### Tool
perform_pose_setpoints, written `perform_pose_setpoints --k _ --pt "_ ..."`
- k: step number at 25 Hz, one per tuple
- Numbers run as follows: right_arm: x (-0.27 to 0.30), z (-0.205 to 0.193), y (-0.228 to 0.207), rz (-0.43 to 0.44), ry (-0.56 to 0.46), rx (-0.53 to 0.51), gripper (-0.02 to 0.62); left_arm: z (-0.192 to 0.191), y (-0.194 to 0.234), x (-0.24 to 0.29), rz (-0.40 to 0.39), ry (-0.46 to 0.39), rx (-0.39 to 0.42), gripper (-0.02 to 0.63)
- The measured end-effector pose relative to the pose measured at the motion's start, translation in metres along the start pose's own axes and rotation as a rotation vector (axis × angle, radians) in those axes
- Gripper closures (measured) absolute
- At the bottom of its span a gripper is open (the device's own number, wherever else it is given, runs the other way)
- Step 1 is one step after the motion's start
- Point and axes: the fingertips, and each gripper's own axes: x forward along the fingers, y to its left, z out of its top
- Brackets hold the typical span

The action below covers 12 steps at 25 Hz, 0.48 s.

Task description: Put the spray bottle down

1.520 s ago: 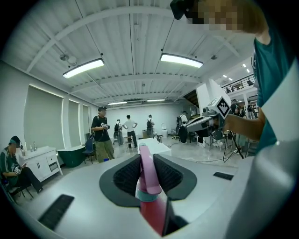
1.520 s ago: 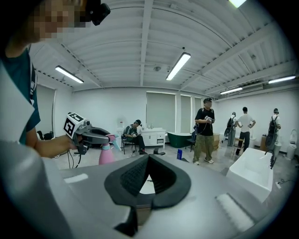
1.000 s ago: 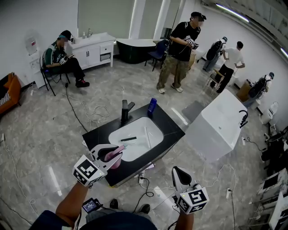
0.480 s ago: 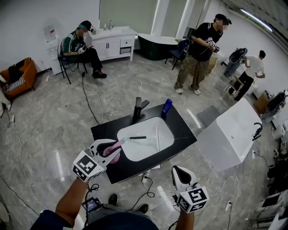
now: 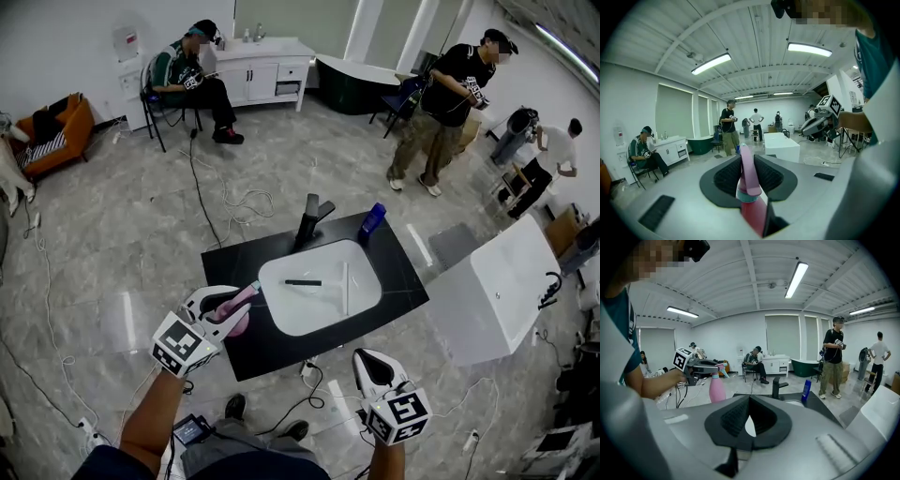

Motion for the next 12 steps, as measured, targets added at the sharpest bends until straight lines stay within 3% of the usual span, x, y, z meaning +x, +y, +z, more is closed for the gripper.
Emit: perform_pose_setpoints --k 12 --pt "0.054 -0.029 0.021 0.075 0.084 0.004 0.586 -0.062 0.039 0.002 0.059 0.033 -0.091 0.517"
